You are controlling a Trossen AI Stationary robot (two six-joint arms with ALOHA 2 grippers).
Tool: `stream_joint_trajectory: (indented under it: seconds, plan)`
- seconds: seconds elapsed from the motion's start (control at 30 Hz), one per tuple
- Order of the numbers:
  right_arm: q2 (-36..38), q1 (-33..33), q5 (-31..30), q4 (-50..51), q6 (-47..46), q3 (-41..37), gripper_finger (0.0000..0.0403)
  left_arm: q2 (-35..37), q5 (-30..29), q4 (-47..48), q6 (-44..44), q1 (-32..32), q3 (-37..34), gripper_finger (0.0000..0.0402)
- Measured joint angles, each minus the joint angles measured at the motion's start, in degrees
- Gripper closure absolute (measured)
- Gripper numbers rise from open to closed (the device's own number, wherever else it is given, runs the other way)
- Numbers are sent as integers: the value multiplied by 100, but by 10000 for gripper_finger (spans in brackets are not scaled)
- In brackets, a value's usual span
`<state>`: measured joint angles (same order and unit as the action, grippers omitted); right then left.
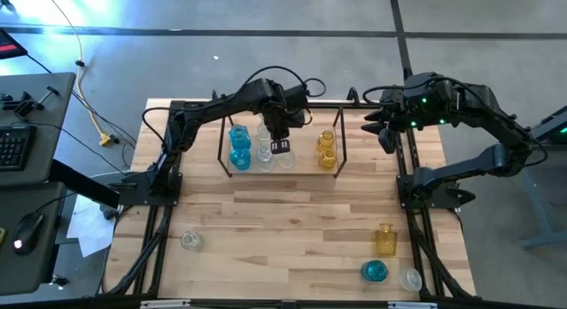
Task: Sort vases onto shelf
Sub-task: Put the transparent vase on the shelf, then put the blue vase on the shelf aligned with the other blue vases
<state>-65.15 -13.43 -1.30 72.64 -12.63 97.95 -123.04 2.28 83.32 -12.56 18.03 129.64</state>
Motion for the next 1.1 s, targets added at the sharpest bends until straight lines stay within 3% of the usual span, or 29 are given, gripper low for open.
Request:
stream_joint_trajectory:
  seconds: [0.27, 0.6, 0.77, 1.1]
  plan:
    - [1, 0, 0, 0, -39, 0, 267, 0, 8, 7, -2, -101, 0, 401]
    - [1, -1, 0, 0, -22, 0, 267, 291, -1252, -273, -152, 92, 4, 400]
    - [1, -1, 0, 30, 22, 0, 267, 868, -1136, -637, 163, 195, 4, 394]
    - [-5, -2, 2, -1, 256, -149, 267, 2246, -349, -522, 1467, -73, 9, 392]
